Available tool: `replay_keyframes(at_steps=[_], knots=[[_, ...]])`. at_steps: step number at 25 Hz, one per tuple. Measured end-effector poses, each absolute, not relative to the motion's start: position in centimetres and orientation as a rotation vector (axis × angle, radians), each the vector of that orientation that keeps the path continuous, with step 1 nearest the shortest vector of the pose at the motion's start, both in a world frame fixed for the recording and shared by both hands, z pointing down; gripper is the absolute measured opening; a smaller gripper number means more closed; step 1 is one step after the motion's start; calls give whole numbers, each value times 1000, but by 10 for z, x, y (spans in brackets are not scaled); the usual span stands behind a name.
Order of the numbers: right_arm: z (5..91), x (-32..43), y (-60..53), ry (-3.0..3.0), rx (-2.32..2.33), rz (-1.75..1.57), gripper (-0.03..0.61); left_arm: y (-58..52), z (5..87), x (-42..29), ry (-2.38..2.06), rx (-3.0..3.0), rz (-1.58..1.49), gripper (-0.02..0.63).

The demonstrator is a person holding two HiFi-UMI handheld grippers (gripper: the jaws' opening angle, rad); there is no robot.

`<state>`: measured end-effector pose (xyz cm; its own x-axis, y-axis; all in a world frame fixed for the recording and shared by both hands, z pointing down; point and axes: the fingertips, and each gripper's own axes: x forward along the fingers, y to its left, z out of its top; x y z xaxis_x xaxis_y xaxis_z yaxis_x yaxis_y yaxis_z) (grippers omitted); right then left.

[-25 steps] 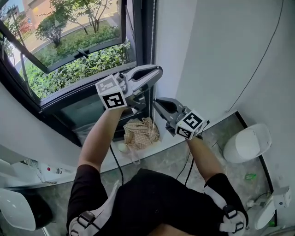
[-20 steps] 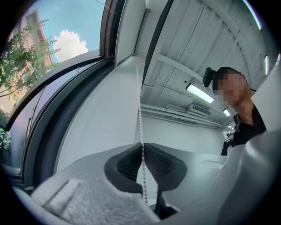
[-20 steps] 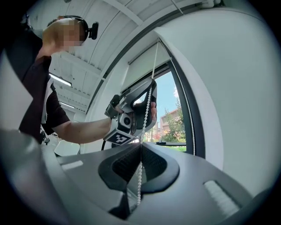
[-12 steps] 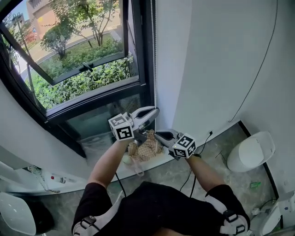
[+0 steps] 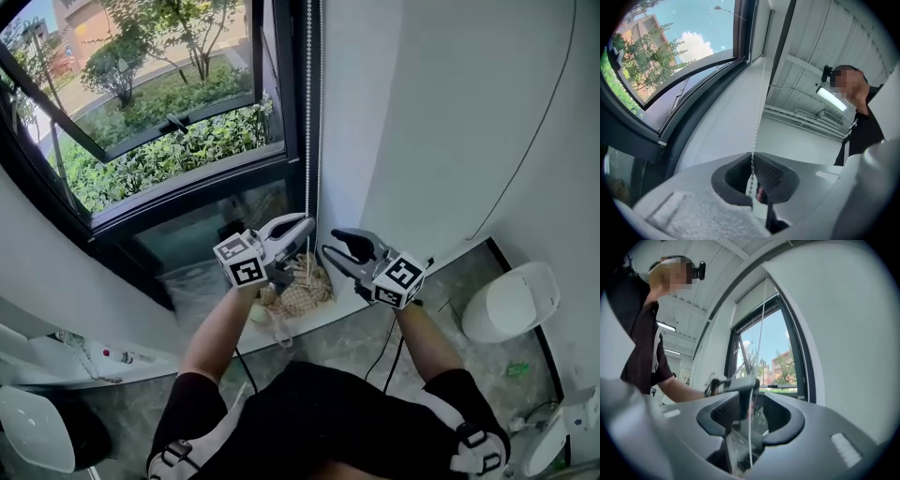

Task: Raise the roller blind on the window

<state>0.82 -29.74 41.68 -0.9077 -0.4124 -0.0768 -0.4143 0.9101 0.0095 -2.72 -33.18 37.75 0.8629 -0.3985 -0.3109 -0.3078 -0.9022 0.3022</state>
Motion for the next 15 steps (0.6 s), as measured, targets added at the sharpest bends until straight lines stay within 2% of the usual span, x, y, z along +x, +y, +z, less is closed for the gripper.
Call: replay_keyframes(at_steps=[4,7,13,15], knots=[[323,1,-308,2813,-635,158,161,-327,376,-29,-517,2791,-570,15],[276,-10,-317,2720,-605,125,161,-322,376,-29,-510,2796,-577,15],[237,-37,-325,2668,-523,49,158,-315,375,-34,-506,2801,-576,15],[235,-43,-323,2682,-523,81,127,-314,375,-35,-512,2812,-560,15]])
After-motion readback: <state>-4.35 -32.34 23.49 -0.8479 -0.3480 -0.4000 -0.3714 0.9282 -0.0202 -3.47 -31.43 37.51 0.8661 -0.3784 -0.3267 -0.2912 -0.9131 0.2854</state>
